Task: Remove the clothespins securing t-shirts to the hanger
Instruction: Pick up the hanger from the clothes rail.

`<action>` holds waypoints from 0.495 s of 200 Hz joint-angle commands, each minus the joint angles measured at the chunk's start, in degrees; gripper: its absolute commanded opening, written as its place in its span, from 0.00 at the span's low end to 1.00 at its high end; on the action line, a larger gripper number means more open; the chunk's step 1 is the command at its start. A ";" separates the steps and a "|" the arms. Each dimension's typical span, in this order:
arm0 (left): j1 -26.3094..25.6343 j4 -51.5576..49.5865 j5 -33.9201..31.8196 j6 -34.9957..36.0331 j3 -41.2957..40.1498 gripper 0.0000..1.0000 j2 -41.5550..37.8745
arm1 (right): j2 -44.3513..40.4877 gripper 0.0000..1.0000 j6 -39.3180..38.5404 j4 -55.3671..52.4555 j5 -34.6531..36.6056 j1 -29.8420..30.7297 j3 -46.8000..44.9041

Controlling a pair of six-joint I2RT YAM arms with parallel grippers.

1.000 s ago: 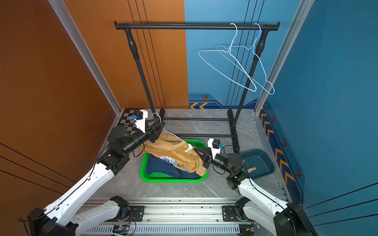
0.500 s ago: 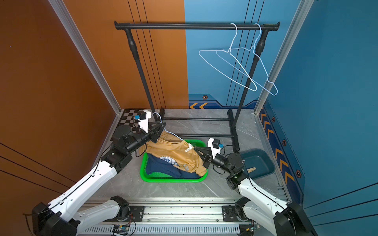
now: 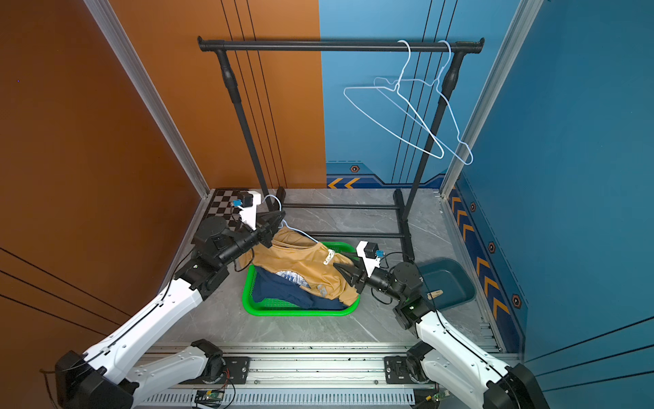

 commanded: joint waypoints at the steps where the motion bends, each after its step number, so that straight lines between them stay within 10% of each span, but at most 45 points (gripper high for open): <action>1: 0.32 1.51 0.88 1.26 -0.70 0.00 -1.69 | -3.10 0.56 -5.91 -11.76 0.73 -0.01 3.38; 99: -1.87 0.31 0.30 4.14 -1.25 0.00 -3.99 | -6.61 0.84 -32.45 -55.39 11.78 0.16 23.55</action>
